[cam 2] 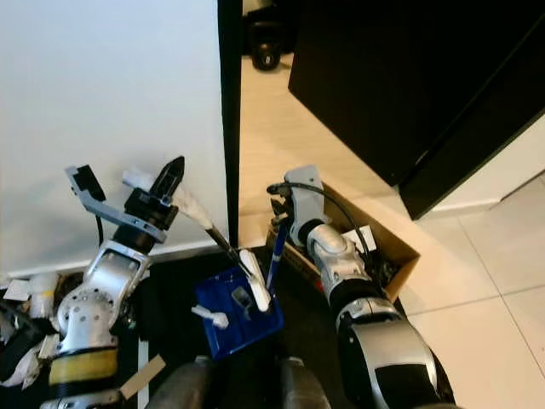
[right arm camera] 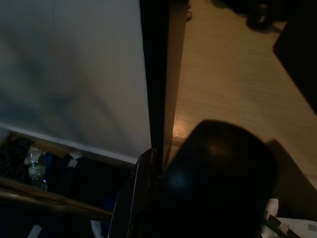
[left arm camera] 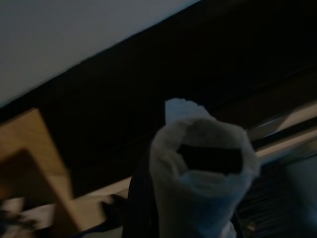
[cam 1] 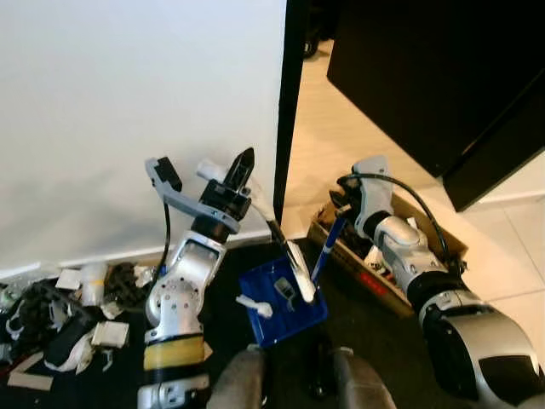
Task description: Sweep floor
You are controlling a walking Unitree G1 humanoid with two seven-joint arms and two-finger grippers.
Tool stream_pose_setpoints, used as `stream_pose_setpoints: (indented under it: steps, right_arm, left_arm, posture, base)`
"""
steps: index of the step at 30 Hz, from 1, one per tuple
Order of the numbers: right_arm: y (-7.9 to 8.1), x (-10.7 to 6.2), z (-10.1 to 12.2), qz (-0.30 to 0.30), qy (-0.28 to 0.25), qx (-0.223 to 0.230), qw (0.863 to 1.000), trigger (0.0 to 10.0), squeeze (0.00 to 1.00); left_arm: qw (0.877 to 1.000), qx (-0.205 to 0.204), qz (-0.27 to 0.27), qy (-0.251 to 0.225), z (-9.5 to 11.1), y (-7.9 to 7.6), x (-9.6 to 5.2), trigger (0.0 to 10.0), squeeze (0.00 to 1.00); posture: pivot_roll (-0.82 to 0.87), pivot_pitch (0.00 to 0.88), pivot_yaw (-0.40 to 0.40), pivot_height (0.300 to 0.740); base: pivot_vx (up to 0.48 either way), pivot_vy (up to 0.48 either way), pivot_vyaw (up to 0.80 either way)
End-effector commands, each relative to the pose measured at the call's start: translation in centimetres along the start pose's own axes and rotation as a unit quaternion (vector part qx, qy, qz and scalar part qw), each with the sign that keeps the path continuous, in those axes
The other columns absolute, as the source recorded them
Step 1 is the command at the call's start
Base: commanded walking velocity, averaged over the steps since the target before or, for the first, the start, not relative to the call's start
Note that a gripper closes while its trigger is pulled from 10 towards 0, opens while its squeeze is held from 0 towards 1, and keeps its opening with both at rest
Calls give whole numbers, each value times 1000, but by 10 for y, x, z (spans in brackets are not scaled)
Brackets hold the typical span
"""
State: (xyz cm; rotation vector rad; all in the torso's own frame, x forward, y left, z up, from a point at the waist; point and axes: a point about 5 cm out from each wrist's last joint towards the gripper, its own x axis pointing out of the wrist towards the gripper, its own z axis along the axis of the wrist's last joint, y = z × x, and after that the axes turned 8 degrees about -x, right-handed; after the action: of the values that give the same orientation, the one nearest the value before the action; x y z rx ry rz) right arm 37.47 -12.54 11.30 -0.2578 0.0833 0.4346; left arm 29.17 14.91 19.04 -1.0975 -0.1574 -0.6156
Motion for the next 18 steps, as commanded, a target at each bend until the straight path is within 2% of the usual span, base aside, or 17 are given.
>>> stream_pose_setpoints:
  steps: [1,2,3,5,7,10,11,12,14,15,17,18]
  right_arm:
    - [3,-6,-16,2,26,13,1000,10000,0]
    - [3,-6,-16,1,26,14,1000,10000,0]
    - [3,-6,-16,1,26,14,1000,10000,0]
    - [3,-6,-16,1,27,16,1000,10000,0]
    - [4,-6,-17,1,27,17,999,10000,0]
    - [5,-6,-17,2,27,18,999,10000,0]
    - [6,-6,-18,3,27,19,999,10000,0]
    - [6,-6,-18,3,27,19,999,10000,0]
    - [7,-6,-18,5,28,19,999,10000,0]
    - [7,-6,-18,5,28,19,999,10000,0]
    - [7,-6,-18,6,28,18,999,10000,0]
    - [7,-6,-18,6,28,18,999,10000,0]
  left_arm:
    - [999,37,-16,1,17,-10,-10,10000,0]
    - [998,59,-13,4,26,-13,-16,10000,0]
    - [998,59,-13,4,26,-13,-16,10000,0]
    - [994,108,-8,7,49,-20,-29,10000,0]
    - [990,143,-4,16,62,-25,-38,10000,0]
    - [984,172,9,35,71,-27,-49,10000,0]
    - [981,188,23,46,76,-26,-56,10000,0]
    - [981,188,23,46,76,-26,-56,10000,0]
    - [971,221,60,70,83,-17,-73,10000,0]
    - [971,221,60,70,83,-17,-73,10000,0]
    - [959,247,104,93,87,-3,-91,10000,0]
    - [959,247,104,93,87,-3,-91,10000,0]
  posture:
    - [270,239,-32,740]
    - [273,240,-31,740]
    - [273,240,-31,740]
    - [284,241,-31,740]
    - [288,241,-31,740]
    - [293,243,-32,740]
    - [294,243,-32,740]
    - [294,243,-32,740]
    - [292,245,-31,740]
    - [292,245,-31,740]
    - [288,247,-31,740]
    - [288,247,-31,740]
  base:
    - [0,0,0]
    - [0,0,0]
    - [0,0,0]
    - [0,0,0]
    - [0,0,0]
    - [0,0,0]
    - [0,0,0]
    - [0,0,0]
    - [0,0,0]
    - [0,0,0]
    - [0,0,0]
    - [0,0,0]
